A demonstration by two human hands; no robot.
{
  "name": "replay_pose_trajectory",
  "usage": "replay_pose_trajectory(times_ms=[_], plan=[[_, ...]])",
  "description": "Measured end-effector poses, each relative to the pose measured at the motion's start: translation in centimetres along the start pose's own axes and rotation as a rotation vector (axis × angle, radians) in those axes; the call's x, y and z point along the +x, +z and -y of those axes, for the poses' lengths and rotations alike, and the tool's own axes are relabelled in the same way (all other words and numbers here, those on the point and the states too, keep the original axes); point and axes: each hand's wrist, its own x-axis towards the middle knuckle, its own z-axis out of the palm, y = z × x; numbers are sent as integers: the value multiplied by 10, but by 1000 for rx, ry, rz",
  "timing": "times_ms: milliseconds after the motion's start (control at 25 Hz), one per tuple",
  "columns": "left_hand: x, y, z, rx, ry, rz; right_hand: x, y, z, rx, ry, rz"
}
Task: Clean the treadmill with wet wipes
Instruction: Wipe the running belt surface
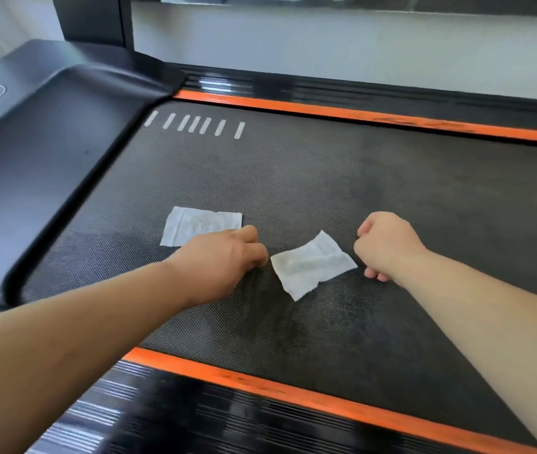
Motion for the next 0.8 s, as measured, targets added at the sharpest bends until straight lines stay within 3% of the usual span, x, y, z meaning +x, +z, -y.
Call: replay_pose_trajectory(times_ms=[120,240,360,480,640,800], plan=[[1,0,-11,-53,-37,-63,-11,2,8,-123,-372,-132],[3,1,-13,9,-50,-149,-38,33,16,-353,-810,-81],[-2,1,10,98,-128,-308,-49,65,-3,-475,-1054,-91],[-20,7,36,42,-239,-241,-46,68,-24,-514,-993,-124],[-32,20,42,41,-198,20,-48,75,-19,-571,-865,85],[-30,26,37,34,-216,93,-29,89,25,-544,-700,135]])
